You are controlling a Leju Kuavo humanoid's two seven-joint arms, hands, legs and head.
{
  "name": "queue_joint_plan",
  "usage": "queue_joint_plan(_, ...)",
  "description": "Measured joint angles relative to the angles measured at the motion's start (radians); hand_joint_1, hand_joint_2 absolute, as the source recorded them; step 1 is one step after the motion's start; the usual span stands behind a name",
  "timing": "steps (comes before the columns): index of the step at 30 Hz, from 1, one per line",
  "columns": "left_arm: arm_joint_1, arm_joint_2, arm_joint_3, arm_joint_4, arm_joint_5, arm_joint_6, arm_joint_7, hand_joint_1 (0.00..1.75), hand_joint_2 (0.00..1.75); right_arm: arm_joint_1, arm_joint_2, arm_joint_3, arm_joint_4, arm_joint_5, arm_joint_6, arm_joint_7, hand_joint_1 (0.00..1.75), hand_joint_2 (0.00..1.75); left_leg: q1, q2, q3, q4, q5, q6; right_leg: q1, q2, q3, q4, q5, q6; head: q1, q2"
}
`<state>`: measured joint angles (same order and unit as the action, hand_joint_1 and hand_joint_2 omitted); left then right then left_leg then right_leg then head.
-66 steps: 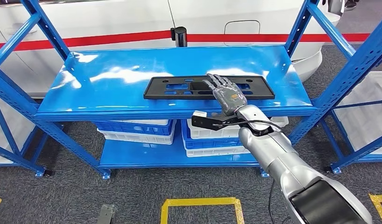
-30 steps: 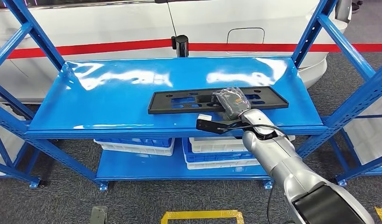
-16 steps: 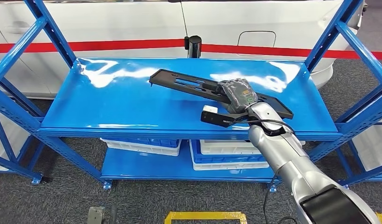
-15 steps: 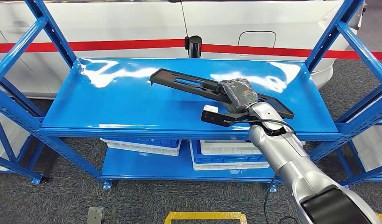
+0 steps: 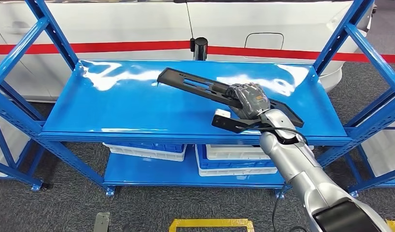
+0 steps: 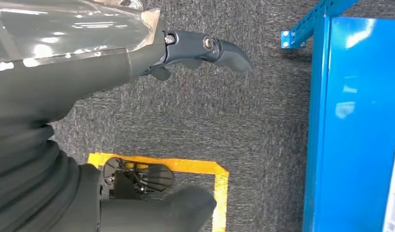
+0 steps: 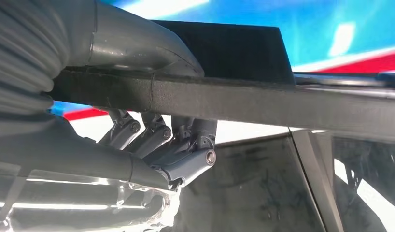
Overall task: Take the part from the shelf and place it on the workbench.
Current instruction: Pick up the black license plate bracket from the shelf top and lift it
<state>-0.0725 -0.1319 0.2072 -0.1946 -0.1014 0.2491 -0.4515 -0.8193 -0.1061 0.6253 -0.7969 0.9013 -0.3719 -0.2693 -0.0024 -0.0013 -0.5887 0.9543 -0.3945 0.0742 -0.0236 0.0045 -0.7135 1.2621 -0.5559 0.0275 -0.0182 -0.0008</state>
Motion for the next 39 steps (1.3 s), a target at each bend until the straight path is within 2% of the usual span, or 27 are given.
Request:
queue_joint_plan(1,0.0,0.0,-0.002,0.0,-0.004,0.0,0.004,0.0,1.75,0.009,-0.002,0.0,0.0,0.002,-0.001,0.002,1.75,1.75,0.001,0.0,-0.001,0.001,0.001,-0.002,-0.002,0.0,-0.001,0.015,-0.001,0.007,0.0,0.0)
queue_joint_plan(2,0.0,-0.001,-0.004,0.0,-0.007,0.001,0.008,0.0,1.75,0.015,-0.004,-0.001,-0.001,0.004,-0.001,0.004,1.75,1.75,0.003,-0.001,-0.003,0.003,0.003,-0.005,-0.004,-0.001,0.02,-0.016,0.014,0.017,0.0,0.0)
queue_joint_plan(4,-0.001,-0.001,-0.008,0.0,-0.012,0.002,0.013,0.0,1.75,0.019,-0.006,-0.003,-0.005,0.006,-0.002,0.011,1.75,1.75,0.007,-0.001,-0.012,0.015,0.001,-0.016,-0.012,-0.004,0.107,-0.16,0.06,0.037,0.001,0.0)
queue_joint_plan(5,-0.002,-0.001,-0.011,0.0,-0.014,0.002,0.014,0.0,1.75,0.02,-0.006,-0.005,-0.008,0.007,-0.003,0.013,1.75,1.75,0.007,-0.002,-0.018,0.024,0.0,-0.023,-0.011,-0.002,0.141,-0.217,0.079,0.038,0.0,0.0)
queue_joint_plan(7,-0.003,-0.001,-0.015,0.0,-0.015,0.001,0.016,0.0,1.75,0.021,-0.007,-0.007,-0.014,0.008,-0.004,0.016,1.75,1.75,0.005,-0.005,-0.032,0.043,-0.001,-0.038,-0.008,0.004,0.162,-0.257,0.088,0.027,-0.001,0.0)
queue_joint_plan(9,-0.004,0.0,-0.016,0.0,-0.016,0.001,0.018,0.0,1.75,0.023,-0.009,-0.007,-0.017,0.01,-0.005,0.017,1.75,1.75,0.008,-0.009,-0.044,0.054,0.001,-0.049,-0.01,0.007,0.147,-0.25,0.092,0.009,-0.002,0.0)
queue_joint_plan(10,-0.004,0.001,-0.017,0.001,-0.017,0.001,0.02,0.0,1.75,0.023,-0.009,-0.007,-0.019,0.011,-0.005,0.017,1.75,1.75,0.011,-0.009,-0.052,0.064,-0.01,-0.055,-0.012,0.007,0.141,-0.247,0.097,0.0,-0.004,0.0)
queue_joint_plan(12,-0.004,0.003,-0.017,0.001,-0.021,-0.001,0.025,0.0,1.75,0.023,-0.01,-0.008,-0.025,0.011,-0.004,0.017,1.75,1.75,0.016,-0.005,-0.078,0.132,-0.073,-0.067,-0.014,0.005,0.129,-0.248,0.109,-0.018,-0.007,0.0)
queue_joint_plan(14,-0.004,0.003,-0.019,0.001,-0.026,-0.005,0.029,0.0,1.75,0.026,-0.012,-0.008,-0.03,0.012,-0.001,0.017,1.75,1.75,0.017,-0.003,-0.116,0.259,-0.159,-0.076,-0.009,0.002,0.115,-0.248,0.12,-0.03,-0.01,0.0)
queue_joint_plan(15,-0.004,0.003,-0.021,0.001,-0.029,-0.007,0.031,0.0,1.75,0.028,-0.013,-0.008,-0.031,0.013,0.001,0.018,1.75,1.75,0.018,-0.002,-0.126,0.309,-0.184,-0.078,-0.006,0.0,0.107,-0.247,0.126,-0.032,-0.01,0.0)
queue_joint_plan(16,-0.004,0.003,-0.022,0.001,-0.033,-0.007,0.032,0.0,1.75,0.03,-0.015,-0.008,-0.031,0.015,0.002,0.019,1.75,1.75,0.019,-0.002,-0.121,0.33,-0.19,-0.078,-0.004,0.0,0.099,-0.247,0.133,-0.033,-0.01,0.0)
queue_joint_plan(17,-0.004,0.004,-0.024,0.001,-0.037,-0.008,0.035,0.0,1.75,0.031,-0.018,-0.008,-0.032,0.016,0.003,0.02,1.75,1.75,0.02,-0.002,-0.097,0.312,-0.177,-0.076,-0.002,-0.001,0.092,-0.247,0.139,-0.032,-0.01,0.0)
queue_joint_plan(18,-0.005,0.004,-0.026,0.001,-0.041,-0.008,0.037,0.0,1.75,0.033,-0.022,-0.009,-0.033,0.017,0.002,0.022,1.75,1.75,0.02,-0.002,-0.056,0.262,-0.155,-0.071,-0.001,-0.001,0.086,-0.247,0.145,-0.03,-0.01,0.0)
queue_joint_plan(20,-0.009,0.006,-0.033,0.001,-0.049,-0.01,0.042,0.0,1.75,0.036,-0.031,-0.015,-0.04,0.019,0.0,0.027,1.75,1.75,0.017,-0.003,0.04,0.127,-0.127,-0.061,0.002,-0.001,0.076,-0.248,0.159,-0.022,-0.01,0.0)
queue_joint_plan(22,-0.013,0.008,-0.039,0.001,-0.055,-0.012,0.047,0.0,1.75,0.041,-0.04,-0.024,-0.049,0.018,-0.004,0.03,1.75,1.75,0.008,-0.005,0.082,0.056,-0.122,-0.052,0.001,-0.003,0.072,-0.25,0.172,-0.009,-0.01,0.0)
queue_joint_plan(25,-0.014,0.009,-0.044,0.001,-0.06,-0.018,0.05,0.0,1.75,0.062,-0.055,-0.037,-0.084,0.009,-0.006,0.021,1.75,1.75,0.002,-0.003,0.071,0.043,-0.097,-0.033,0.001,-0.004,0.062,-0.253,0.184,0.009,-0.011,0.0)
queue_joint_plan(26,-0.015,0.01,-0.045,0.001,-0.061,-0.018,0.05,0.0,1.75,0.07,-0.063,-0.043,-0.104,0.004,-0.005,0.017,1.75,1.75,0.003,0.0,0.064,0.037,-0.084,-0.022,0.002,-0.004,0.051,-0.238,0.166,0.008,-0.01,0.0)
queue_joint_plan(27,-0.015,0.01,-0.045,0.001,-0.063,-0.019,0.05,0.0,1.75,0.077,-0.07,-0.049,-0.124,0.0,-0.003,0.015,1.75,1.75,0.004,0.002,0.054,0.031,-0.069,-0.014,0.003,-0.004,0.035,-0.202,0.132,0.003,-0.009,0.0)
queue_joint_plan(29,-0.016,0.011,-0.046,0.001,-0.064,-0.02,0.05,0.0,1.75,0.086,-0.082,-0.058,-0.158,-0.005,-0.001,0.014,1.75,1.75,0.001,0.004,0.025,0.03,-0.046,-0.004,0.003,-0.004,-0.007,-0.074,0.045,-0.007,-0.008,0.0)
queue_joint_plan(30,-0.016,0.011,-0.047,0.001,-0.065,-0.021,0.05,0.0,1.75,0.092,-0.086,-0.061,-0.17,-0.006,0.0,0.014,1.75,1.75,0.0,0.004,0.011,0.031,-0.035,-0.004,0.003,-0.004,-0.02,-0.011,0.016,-0.006,-0.008,0.0)
queue_joint_plan(31,-0.016,0.01,-0.047,0.001,-0.065,-0.022,0.05,0.0,1.75,0.097,-0.09,-0.062,-0.179,-0.006,0.0,0.014,1.75,1.75,-0.002,0.004,-0.004,0.031,-0.025,-0.004,0.003,-0.004,-0.021,0.029,0.006,0.001,-0.008,0.0)
queue_joint_plan(32,-0.016,0.01,-0.047,0.001,-0.065,-0.022,0.05,0.0,1.75,0.102,-0.093,-0.064,-0.187,-0.006,0.001,0.014,1.75,1.75,-0.003,0.004,-0.019,0.033,-0.015,-0.005,0.004,-0.004,-0.004,0.031,0.014,0.01,-0.007,0.0)
queue_joint_plan(33,-0.016,0.01,-0.047,0.001,-0.065,-0.022,0.051,0.0,1.75,0.105,-0.095,-0.066,-0.195,-0.006,0.001,0.014,1.75,1.75,-0.004,0.004,-0.032,0.035,-0.005,-0.007,0.004,-0.004,0.034,-0.005,0.033,0.019,-0.007,0.0)
queue_joint_plan(34,-0.016,0.01,-0.047,0.001,-0.065,-0.022,0.051,0.0,1.75,0.106,-0.097,-0.068,-0.204,-0.006,0.002,0.014,1.75,1.75,-0.004,0.004,-0.045,0.039,0.003,-0.01,0.004,-0.004,0.085,-0.071,0.049,0.024,-0.007,0.0)
queue_joint_plan(36,-0.016,0.01,-0.047,0.001,-0.066,-0.022,0.051,0.0,1.75,0.108,-0.1,-0.073,-0.227,-0.007,0.006,0.014,1.75,1.75,-0.008,0.004,-0.066,0.05,0.016,-0.019,0.009,-0.003,0.18,-0.207,0.051,0.018,-0.009,0.0)
queue_joint_plan(37,-0.016,0.01,-0.047,0.001,-0.067,-0.022,0.051,0.0,1.75,0.11,-0.102,-0.076,-0.241,-0.007,0.011,0.013,1.75,1.75,-0.009,0.004,-0.073,0.054,0.023,-0.024,0.012,-0.003,0.202,-0.245,0.044,0.012,-0.009,0.0)
queue_joint_plan(39,-0.016,0.01,-0.047,0.001,-0.071,-0.023,0.051,0.0,1.75,0.119,-0.11,-0.079,-0.274,-0.008,0.027,0.012,1.75,1.75,-0.011,0.003,-0.082,0.057,0.038,-0.032,0.014,-0.003,0.198,-0.26,0.045,-0.002,-0.01,0.0)
